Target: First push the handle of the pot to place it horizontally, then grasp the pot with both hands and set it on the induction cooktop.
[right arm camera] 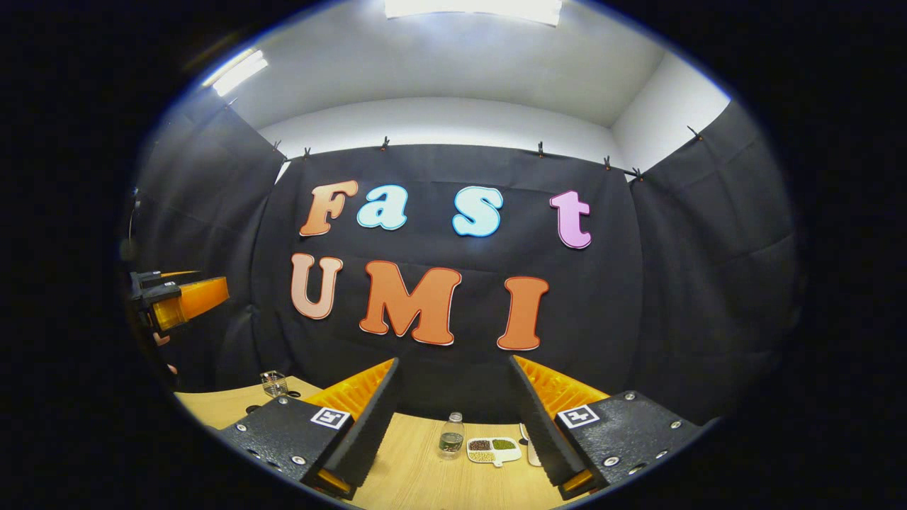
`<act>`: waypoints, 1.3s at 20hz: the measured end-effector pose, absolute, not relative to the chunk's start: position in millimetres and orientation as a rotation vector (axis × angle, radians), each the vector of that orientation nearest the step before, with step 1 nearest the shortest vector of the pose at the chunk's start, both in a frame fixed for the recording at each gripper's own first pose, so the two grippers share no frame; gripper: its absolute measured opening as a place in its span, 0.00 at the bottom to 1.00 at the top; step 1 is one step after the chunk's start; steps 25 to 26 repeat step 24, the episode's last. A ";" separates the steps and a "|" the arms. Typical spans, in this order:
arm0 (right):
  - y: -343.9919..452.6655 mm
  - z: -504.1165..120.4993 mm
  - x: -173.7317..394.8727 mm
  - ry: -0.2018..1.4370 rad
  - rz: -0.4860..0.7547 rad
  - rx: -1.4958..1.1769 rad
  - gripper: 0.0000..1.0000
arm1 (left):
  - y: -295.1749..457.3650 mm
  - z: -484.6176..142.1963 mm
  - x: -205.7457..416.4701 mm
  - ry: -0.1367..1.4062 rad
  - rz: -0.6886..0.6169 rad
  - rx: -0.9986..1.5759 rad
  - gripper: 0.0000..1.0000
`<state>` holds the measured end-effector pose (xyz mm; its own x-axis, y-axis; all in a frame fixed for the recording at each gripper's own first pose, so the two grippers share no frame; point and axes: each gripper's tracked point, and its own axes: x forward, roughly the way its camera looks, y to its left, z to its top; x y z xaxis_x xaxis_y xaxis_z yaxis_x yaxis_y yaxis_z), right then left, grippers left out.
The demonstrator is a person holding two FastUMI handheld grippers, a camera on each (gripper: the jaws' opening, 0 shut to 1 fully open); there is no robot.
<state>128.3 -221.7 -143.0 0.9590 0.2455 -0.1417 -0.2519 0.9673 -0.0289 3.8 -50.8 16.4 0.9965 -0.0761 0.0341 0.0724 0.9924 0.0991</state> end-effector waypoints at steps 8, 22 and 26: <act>-233.2 -136.0 127.3 0.138 0.231 -0.036 0.94 | -34.3 36.7 5.1 -0.077 -0.003 0.170 0.98; -231.5 -123.1 121.9 0.101 0.240 -0.037 0.94 | -15.0 37.4 16.4 0.008 0.001 0.082 0.96; -227.6 -119.7 120.7 0.094 0.246 -0.044 0.94 | -16.4 38.2 14.1 0.013 -0.007 0.094 0.97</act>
